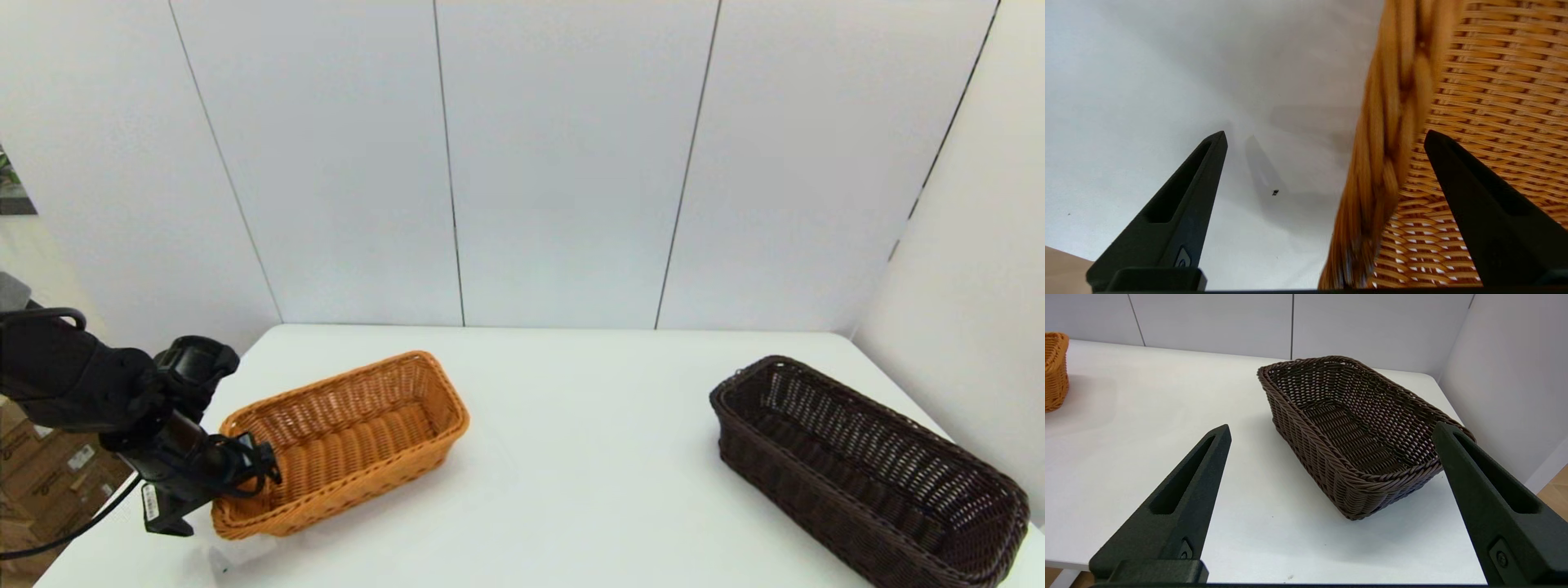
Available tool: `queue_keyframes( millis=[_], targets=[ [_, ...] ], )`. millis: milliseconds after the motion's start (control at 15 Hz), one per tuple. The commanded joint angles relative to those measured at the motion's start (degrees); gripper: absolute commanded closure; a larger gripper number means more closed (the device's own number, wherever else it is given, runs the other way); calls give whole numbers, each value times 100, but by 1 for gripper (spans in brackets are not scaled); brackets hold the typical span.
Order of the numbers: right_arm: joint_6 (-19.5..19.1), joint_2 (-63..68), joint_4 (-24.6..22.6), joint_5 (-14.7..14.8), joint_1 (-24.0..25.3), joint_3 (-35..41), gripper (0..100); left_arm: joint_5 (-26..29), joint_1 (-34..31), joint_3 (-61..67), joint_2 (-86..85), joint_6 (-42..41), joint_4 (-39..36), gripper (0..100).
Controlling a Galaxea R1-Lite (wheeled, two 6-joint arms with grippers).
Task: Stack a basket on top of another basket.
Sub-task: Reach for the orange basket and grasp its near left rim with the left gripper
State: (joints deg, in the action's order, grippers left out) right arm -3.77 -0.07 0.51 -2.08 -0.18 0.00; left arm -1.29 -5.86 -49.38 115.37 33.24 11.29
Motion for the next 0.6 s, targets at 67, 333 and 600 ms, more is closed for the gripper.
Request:
queue_keyframes(
  millis=[67,333,600],
  targets=[
    [-1,-1,2,-2,1,0,0,-3,-2,-54,126,24,-4,0],
    [-1,-1,2,-2,1,0,0,-3,-2,-71,126,24,-21,0],
    [-1,-1,-7,-2,1,0,0,15,-2,-80,161,24,-48,100]
  ],
)
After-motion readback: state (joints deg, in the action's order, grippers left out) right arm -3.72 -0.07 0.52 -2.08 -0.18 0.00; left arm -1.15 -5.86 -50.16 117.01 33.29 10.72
